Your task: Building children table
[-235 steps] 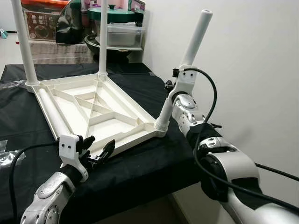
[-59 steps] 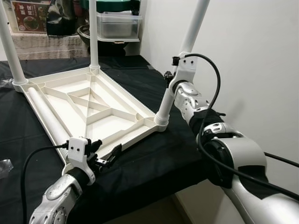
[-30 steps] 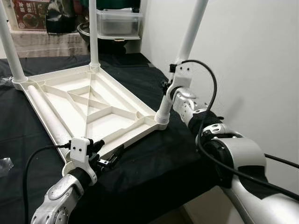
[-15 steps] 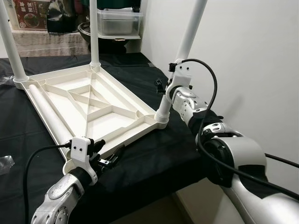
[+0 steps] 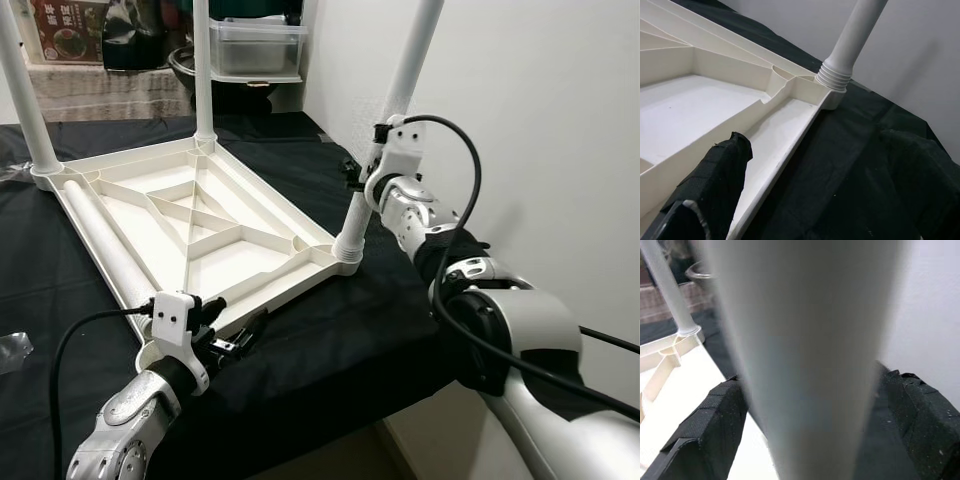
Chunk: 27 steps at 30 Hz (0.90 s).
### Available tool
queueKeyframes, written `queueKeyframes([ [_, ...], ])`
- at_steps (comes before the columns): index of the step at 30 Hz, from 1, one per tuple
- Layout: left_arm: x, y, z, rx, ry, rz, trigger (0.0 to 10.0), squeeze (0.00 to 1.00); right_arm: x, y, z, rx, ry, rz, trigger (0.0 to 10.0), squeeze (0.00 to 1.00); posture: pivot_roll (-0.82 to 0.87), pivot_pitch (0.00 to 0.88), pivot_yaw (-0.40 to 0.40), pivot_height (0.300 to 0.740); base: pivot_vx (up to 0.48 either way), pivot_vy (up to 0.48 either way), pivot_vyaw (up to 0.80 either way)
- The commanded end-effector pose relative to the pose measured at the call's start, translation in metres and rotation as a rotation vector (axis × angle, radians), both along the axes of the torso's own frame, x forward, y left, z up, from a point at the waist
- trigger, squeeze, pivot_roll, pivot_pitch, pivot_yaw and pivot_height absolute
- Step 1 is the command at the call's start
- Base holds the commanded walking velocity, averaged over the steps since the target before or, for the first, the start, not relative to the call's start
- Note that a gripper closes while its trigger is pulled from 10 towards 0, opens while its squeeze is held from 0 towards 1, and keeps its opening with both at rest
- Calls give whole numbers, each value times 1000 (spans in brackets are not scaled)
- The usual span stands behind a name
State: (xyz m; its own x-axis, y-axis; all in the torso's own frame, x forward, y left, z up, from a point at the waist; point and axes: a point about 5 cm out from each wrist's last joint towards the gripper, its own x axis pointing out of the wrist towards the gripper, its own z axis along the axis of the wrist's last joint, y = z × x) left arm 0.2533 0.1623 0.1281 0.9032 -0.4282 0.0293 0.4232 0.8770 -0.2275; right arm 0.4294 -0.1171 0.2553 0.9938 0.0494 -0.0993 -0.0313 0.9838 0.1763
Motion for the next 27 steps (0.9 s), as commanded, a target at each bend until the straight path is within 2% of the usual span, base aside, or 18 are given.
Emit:
queueKeyframes([
  [1, 0, -2, -1, -2, 7, -17, 10000, 0, 0, -9, -5, 7, 1, -20, 10000, 1000, 42, 0, -139, 740, 0, 0, 0],
  [12, 2, -3, -1, 0, 8, -29, 10000, 0, -5, -2, -18, 75, 4, 97, 10000, 1000, 33, 0, -129, 740, 0, 0, 0],
  [19, 1, -2, -2, 0, 11, -27, 10000, 0, -12, -1, -30, 60, 5, 135, 10000, 1000, 26, 0, -126, 740, 0, 0, 0],
  [20, 1, -2, -2, 0, 11, -27, 10000, 0, -14, -1, -31, 46, -1, 154, 10000, 208, 25, 0, -127, 740, 0, 0, 0],
  [21, 1, -2, -2, 0, 11, -27, 10000, 0, -14, -1, -31, 46, -1, 154, 10000, 208, 25, 0, -127, 740, 0, 0, 0],
  [22, 1, -2, -3, -1, 10, -25, 10000, 0, -17, 0, -34, 34, 3, 179, 10000, 0, 25, 0, -129, 740, 0, 0, 0],
  [27, 1, -1, -3, -4, 9, -19, 10000, 0, -25, -3, -42, -8, 11, 199, 10000, 0, 25, 0, -131, 740, 0, 0, 0],
])
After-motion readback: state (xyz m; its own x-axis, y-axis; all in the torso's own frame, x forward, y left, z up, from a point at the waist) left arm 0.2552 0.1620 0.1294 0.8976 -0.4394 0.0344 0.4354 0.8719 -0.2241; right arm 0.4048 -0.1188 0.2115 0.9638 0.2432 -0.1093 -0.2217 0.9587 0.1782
